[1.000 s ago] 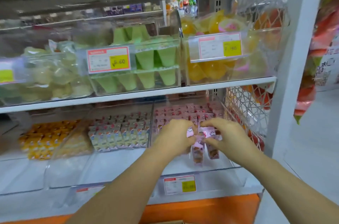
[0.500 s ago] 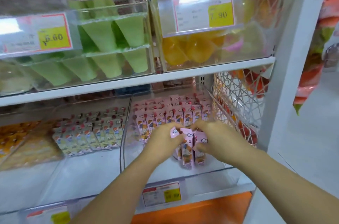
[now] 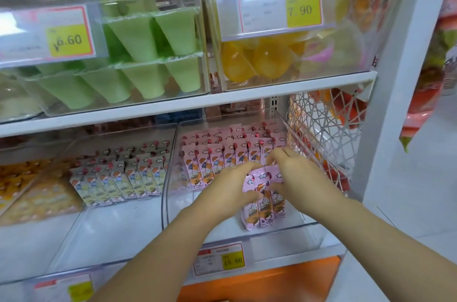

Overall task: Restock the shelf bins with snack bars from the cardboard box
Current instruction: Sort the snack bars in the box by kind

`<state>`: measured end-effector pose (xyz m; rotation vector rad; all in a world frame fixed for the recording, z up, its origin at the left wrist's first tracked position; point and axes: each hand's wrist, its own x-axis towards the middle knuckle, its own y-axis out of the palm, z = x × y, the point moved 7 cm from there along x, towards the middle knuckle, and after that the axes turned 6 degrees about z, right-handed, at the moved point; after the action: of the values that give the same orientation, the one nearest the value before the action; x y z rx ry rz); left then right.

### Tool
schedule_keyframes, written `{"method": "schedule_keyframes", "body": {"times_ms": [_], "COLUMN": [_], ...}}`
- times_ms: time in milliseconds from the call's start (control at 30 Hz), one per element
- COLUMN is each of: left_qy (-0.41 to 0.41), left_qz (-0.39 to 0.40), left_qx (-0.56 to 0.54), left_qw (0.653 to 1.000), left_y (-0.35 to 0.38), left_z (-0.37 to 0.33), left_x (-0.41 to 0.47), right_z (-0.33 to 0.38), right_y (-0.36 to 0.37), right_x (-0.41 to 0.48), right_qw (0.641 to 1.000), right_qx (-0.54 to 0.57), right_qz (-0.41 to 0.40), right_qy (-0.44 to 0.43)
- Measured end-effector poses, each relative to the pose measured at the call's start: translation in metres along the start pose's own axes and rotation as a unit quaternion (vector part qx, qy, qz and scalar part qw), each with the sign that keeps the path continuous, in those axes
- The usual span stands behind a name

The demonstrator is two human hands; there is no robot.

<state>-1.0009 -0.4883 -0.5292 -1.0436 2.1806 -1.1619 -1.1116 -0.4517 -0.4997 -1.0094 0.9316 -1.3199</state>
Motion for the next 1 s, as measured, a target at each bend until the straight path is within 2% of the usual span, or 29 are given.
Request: {"method": "schedule_keyframes", "body": {"times_ms": [133,400,633,667,733,833,1000], "left_qy": [0.001,0.010,0.016,0.018,0.013,-0.004,-0.003], "left_qz": [0.003,0.017,-0.024,-0.027,-0.022,-0.024,-0.058], "left_qx": [0.013,0.093,0.100,0.103,0.112,0.115,0.151], "left_qw": [1.000,0.996,0.995,0.994,0.993,0.993,0.987], "left_y": [0.001,0.008,0.006,0.005,0.006,0.005,0.002], "left_z": [-0.002,-0.011,-0.005,-0.005,-0.003,-0.001,-0.012], "left_x": [0.007,0.020,0.020,0.022,0.029,0.042,0.074], "right_z": [-0.004,-0.006,-0.008,-0.006,-0.009,-0.034,-0.048], "right_y": [-0.001,0.005,0.002,-0.006,-0.033,-0.058,-0.025], "right_x": [-0.001,-0.006,-0.014,-0.018,-0.029,-0.046,-0.048], "right_qw": [0.999,0.995,0.989,0.989,0.990,0.989,0.996], "right_qx": [0.031,0.088,0.135,0.130,0.109,0.070,0.064], "right_qz": [-0.007,0.047,0.066,0.052,-0.032,-0.117,-0.039], "right_qy": [0.013,0.003,-0.020,-0.038,-0.077,-0.064,-0.040]}}
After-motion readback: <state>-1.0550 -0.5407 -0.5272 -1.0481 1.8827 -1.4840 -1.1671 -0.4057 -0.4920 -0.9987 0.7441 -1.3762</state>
